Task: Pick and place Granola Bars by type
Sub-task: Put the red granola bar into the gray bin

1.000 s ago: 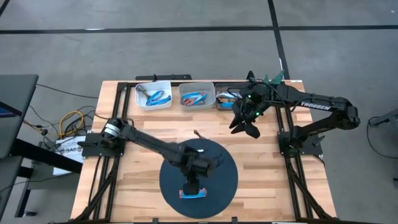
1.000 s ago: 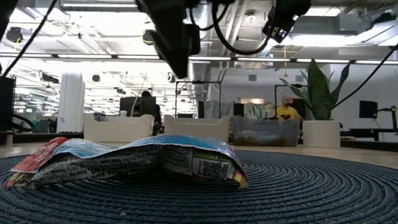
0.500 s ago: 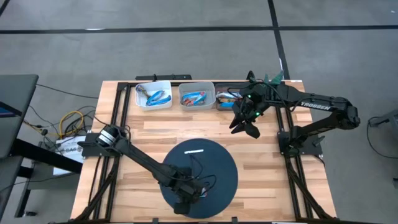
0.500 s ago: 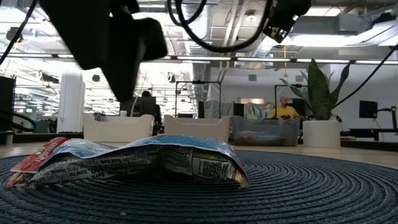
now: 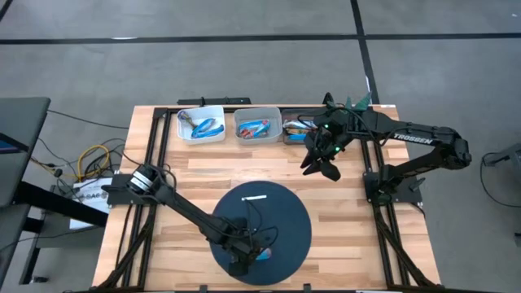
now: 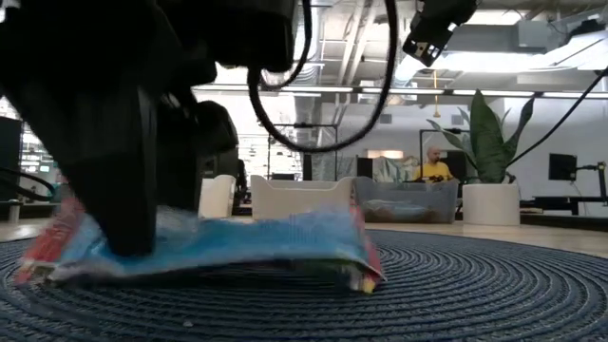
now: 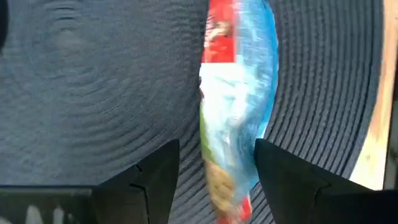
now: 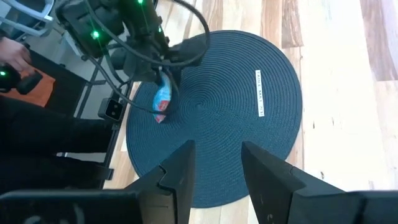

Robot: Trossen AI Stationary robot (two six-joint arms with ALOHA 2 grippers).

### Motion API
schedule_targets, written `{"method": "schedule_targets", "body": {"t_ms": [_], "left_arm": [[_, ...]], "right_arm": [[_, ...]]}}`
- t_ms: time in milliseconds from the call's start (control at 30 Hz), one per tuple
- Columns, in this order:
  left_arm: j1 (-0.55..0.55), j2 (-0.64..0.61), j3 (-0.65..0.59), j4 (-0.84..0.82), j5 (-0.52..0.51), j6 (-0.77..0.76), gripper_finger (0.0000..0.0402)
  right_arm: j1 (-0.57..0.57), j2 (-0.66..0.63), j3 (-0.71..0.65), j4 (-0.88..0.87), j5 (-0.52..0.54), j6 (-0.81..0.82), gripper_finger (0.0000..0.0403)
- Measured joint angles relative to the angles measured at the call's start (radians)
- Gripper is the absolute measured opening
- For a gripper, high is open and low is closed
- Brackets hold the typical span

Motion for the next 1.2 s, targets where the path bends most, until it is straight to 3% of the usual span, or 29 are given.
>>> {"method": "schedule_targets", "body": {"t_ms": [167, 300, 633, 900, 1200], "left_arm": [[0.0, 0.032, 0.002, 0.074, 0.055, -0.013, 0.02], [0.001, 0.028, 0.001, 0.076, 0.007, -0.046, 0.018], [0.01, 0.025, 0.011, 0.082, 0.066, -0.057, 0.0026], [0.041, -0.033, 0.012, 0.052, -0.003, -0.143, 0.0035], [0.178, -0.176, 0.013, -0.036, -0.151, -0.159, 0.0018]], "right_arm": [[0.0, 0.0, 0.0, -0.005, 0.001, 0.0, 0.0123], [0.0, 0.0, 0.0, -0.016, 0.003, -0.006, 0.0123], [-0.001, 0.0, 0.0, -0.018, 0.003, -0.009, 0.0123], [-0.002, 0.0, 0.0, -0.018, 0.014, -0.009, 0.0123], [-0.002, 0.0, 0.0, 0.025, 0.027, -0.034, 0.0123]]}}
